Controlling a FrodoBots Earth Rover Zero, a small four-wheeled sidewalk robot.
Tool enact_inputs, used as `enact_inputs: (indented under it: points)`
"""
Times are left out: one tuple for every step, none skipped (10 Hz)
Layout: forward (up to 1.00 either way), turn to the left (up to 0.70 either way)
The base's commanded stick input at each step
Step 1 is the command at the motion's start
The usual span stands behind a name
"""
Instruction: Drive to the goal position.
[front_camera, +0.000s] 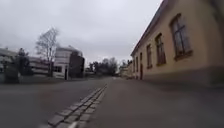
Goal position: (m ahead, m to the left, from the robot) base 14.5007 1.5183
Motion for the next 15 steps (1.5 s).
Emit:
enact_inputs:
  points:
    - [1.0,-0.4]
    - [1.0,-0.4]
    - [1.0,-0.4]
    - [1.0,-0.4]
    - [1.0,-0.22]
    - [1.0,0.0]
    - [1.0,0.0]
    - [1.0,0.0]
    - [1.0,0.0]
    - [1.0,0.0]
    - [1.0,0.0]
    - [1.0,0.0]
    - [1.0,0.0]
    - [1.0,0.0]
    - [1.0,0.0]
